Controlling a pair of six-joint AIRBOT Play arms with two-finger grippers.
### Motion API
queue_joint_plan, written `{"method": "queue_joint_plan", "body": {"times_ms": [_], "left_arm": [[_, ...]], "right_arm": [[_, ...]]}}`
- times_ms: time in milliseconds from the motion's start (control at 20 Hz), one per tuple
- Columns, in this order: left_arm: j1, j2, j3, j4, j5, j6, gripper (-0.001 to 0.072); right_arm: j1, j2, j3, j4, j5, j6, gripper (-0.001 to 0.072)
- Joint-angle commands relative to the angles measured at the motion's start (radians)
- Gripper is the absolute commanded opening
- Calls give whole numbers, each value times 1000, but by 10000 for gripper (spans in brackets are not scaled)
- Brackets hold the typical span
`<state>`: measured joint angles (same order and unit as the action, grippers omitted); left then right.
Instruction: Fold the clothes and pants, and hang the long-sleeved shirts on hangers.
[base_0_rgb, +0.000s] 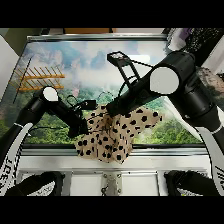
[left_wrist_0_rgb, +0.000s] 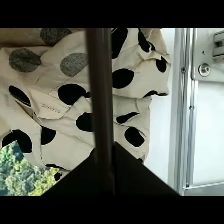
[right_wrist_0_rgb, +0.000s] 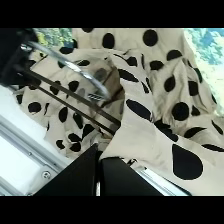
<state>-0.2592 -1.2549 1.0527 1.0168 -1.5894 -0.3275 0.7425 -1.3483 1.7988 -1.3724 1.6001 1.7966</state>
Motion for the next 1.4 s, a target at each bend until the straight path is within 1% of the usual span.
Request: {"method": "queue_joint_plan", "body": {"times_ms": [0,200,750,1000,1050,1100,1150,1250,1350], "left_arm": [[1,0,0,0,1,2,7],[1,0,0,0,2,2,7],[1,0,0,0,4,2,7],[1,0,0,0,4,2,7],[1,0,0,0,4,2,8],[1,0,0,0,4,2,8],[1,0,0,0,4,2,8],[1,0,0,0,4,2,8],[1,0,0,0,3,2,8]], "right_arm": [[38,-32,20,31,1,-21,8],[85,-48,20,31,1,-43,8],[82,-50,20,31,2,-44,22],[82,-49,20,34,5,-63,29],[82,-49,20,38,5,-66,175],[82,-49,20,48,5,-66,456],[82,-49,20,56,4,-66,678],[82,-46,20,74,5,-70,678],[78,-30,21,103,12,-115,678]]}}
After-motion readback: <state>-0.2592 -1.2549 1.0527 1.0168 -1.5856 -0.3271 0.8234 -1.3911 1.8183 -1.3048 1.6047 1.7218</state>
